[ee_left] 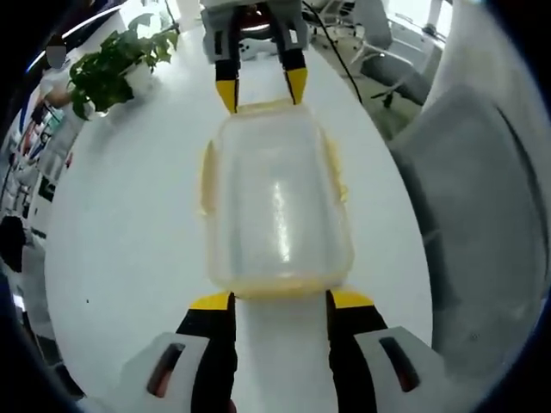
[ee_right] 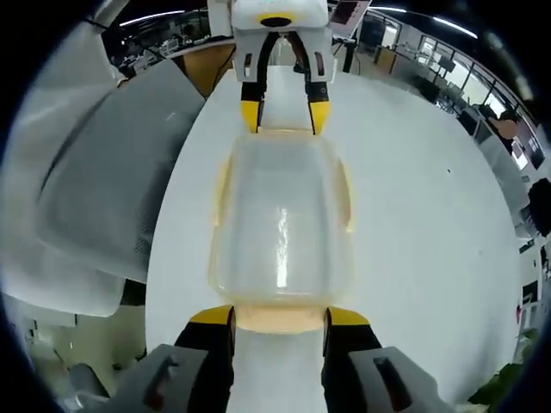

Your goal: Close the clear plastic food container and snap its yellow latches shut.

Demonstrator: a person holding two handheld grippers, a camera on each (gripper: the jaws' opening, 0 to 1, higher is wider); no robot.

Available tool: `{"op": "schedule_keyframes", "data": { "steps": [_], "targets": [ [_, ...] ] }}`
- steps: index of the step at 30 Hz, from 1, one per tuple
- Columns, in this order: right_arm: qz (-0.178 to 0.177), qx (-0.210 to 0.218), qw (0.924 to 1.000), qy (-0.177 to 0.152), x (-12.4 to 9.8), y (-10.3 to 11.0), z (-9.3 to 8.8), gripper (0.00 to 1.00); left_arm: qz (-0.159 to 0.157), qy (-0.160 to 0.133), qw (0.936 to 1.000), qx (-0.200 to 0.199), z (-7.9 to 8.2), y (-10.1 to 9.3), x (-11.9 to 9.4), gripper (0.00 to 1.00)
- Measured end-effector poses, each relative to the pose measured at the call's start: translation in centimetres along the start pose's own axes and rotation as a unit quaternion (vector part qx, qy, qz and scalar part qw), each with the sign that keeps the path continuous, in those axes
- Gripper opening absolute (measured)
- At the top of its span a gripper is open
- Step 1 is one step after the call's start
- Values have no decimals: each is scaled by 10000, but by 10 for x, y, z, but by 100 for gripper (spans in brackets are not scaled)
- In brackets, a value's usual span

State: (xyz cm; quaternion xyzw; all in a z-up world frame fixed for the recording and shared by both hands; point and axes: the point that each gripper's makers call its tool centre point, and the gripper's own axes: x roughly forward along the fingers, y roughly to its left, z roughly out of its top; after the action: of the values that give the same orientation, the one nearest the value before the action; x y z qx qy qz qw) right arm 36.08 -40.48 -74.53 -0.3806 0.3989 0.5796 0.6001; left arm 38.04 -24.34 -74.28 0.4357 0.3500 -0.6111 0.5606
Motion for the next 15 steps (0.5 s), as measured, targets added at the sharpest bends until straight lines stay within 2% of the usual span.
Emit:
{"op": "schedule_keyframes", "data": {
  "steps": [3, 5, 7, 15],
  "targets": [
    [-13, -15, 10000, 20, 0, 0, -1, 38, 7, -5, 10000, -6, 0, 0, 0, 43],
    [-25, -24, 10000, 1, -1, 0, 0, 41, 62, -27, 10000, 31, 1, 2, 0, 49],
    [6, 26, 10000, -25, -1, 1, 1, 45, 39, -50, 10000, -58, 2, 1, -1, 48],
    [3, 8, 10000, -6, -6, 3, 1, 43, 35, -74, 9999, -88, 0, 0, -7, 48]
  ]
}}
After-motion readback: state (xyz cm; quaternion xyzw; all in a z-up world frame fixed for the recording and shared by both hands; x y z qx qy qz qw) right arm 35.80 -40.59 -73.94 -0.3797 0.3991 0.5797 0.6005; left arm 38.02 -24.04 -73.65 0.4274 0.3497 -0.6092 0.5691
